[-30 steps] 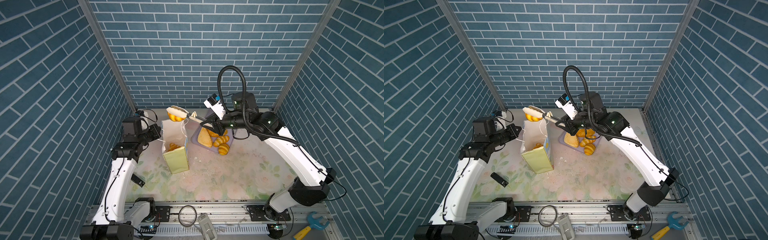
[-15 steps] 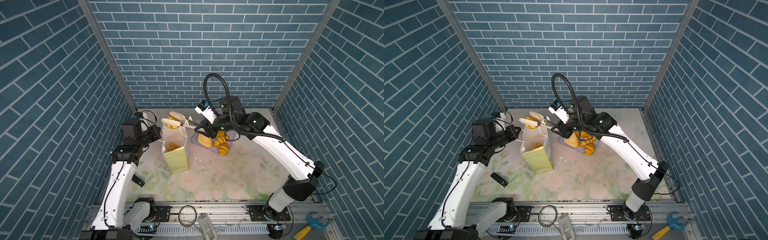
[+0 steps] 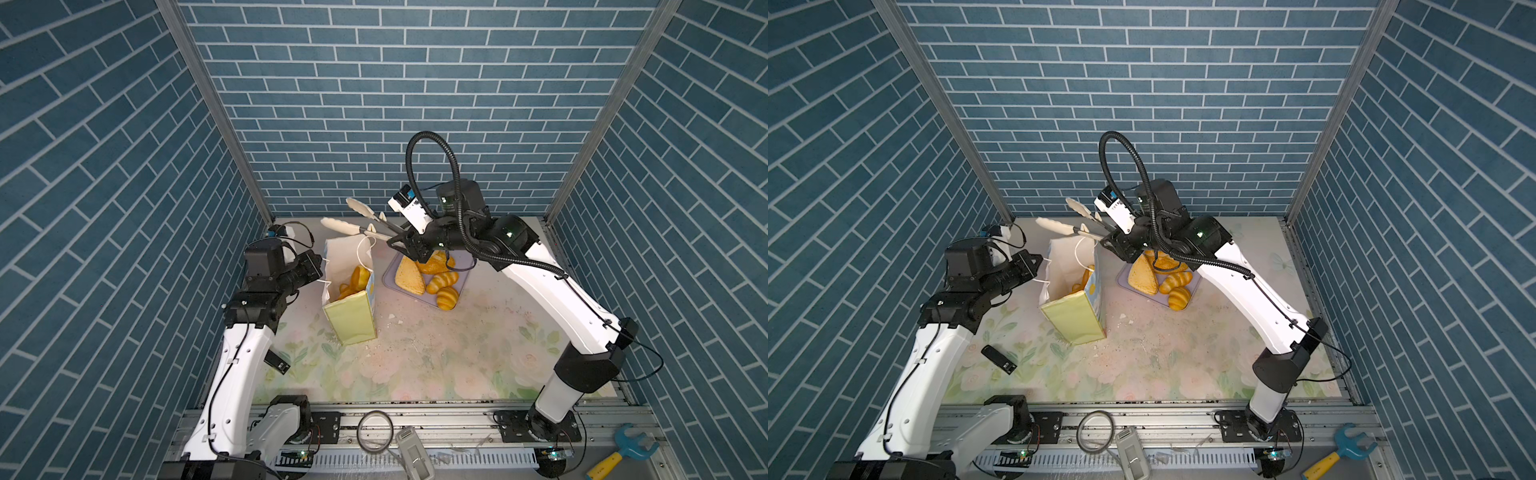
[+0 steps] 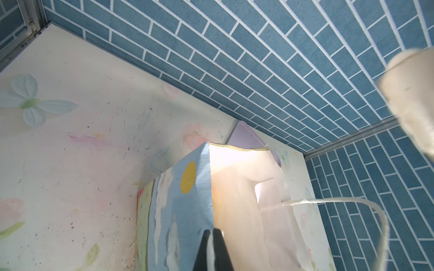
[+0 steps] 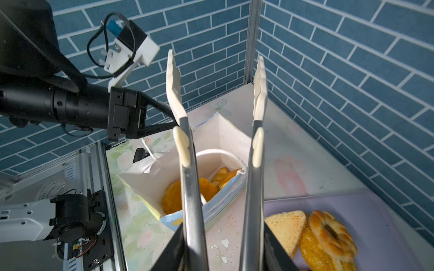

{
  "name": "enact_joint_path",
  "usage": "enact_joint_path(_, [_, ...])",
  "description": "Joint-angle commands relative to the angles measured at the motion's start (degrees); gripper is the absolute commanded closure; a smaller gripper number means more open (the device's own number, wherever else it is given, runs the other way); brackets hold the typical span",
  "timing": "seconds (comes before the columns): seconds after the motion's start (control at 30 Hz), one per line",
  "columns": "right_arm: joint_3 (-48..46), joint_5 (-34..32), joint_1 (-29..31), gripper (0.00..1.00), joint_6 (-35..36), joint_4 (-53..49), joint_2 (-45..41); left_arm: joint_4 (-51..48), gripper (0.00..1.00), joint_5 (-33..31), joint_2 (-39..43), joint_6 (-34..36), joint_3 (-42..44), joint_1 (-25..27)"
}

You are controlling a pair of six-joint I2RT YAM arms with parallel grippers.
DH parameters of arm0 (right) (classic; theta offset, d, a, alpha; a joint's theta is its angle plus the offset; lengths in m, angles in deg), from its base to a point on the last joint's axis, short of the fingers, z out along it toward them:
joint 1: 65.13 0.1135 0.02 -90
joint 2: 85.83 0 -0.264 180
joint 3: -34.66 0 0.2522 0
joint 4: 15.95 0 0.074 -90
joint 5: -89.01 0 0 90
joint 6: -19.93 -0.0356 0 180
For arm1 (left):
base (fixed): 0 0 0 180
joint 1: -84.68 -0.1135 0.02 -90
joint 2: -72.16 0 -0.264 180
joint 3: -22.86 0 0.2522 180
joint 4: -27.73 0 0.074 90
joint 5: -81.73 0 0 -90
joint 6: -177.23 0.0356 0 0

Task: Place the fake bread into the paper bag
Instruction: 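Open the tongs to drop the yellow tart into the bag, then move the tongs back over the tray above the light ring donut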

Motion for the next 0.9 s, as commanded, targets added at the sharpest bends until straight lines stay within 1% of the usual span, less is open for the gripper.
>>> enact_joint_path(0.0, [9.42, -3.74, -2.31, 0.55, 2.28, -3.89, 4.01, 2.14, 0.98, -0.66, 1.0, -1.31, 1.45, 0.43])
enact_joint_path(0.07, [13.8, -3.82, -3.91, 0.55, 1.33, -6.68, 6.42, 2.58, 0.98, -0.68, 1.28, -1.71, 2.01, 0.51])
enact_joint_path(0.1, [14.39, -3.55, -4.65, 0.55, 0.91, -7.06, 6.79, 2.52, 0.98, -0.66, 1.39, -1.7, 2.17, 0.52])
enact_joint_path(0.2, [13.04, -3.36, -7.09, 0.55, -0.56, -6.83, 6.07, 1.6, 0.97, -0.83, 1.71, -1.02, 2.0, 0.52])
enact_joint_path(0.27, [11.09, -3.81, -9.01, 0.55, -1.68, -6.86, 5.15, 0.39, 0.95, -1.19, 1.62, 0.0, 1.24, 0.52])
enact_joint_path(0.37, [5.78, -4.5, -11.99, 0.55, -3.25, -6.27, 2.89, -1.75, 0.86, -1.48, 1.07, 2.21, -0.54, 0.5])
enact_joint_path(0.5, [-4.32, -6.97, -15.09, 0.55, -3.82, -5.41, -0.72, -6.21, 0.74, -1.87, -0.92, 6.45, -4.9, 0.6])
enact_joint_path(0.63, [-14.69, -9.74, -17.81, 0.54, -5.01, -4.99, -3.76, -10.35, 0.64, -2.3, -3.11, 10.42, -8.94, 0.61])
enact_joint_path(0.73, [-20.6, -12.1, -19.16, 0.54, -5.41, -5.06, -4.58, -12.66, 0.6, -2.67, -4.75, 12.5, -11.15, 0.87])
enact_joint_path(0.87, [-25.13, -13.21, -19.72, 0.52, -5.34, -3.9, -4.16, -13.05, 0.58, -2.6, -5.98, 13.43, -12.17, 0.96])
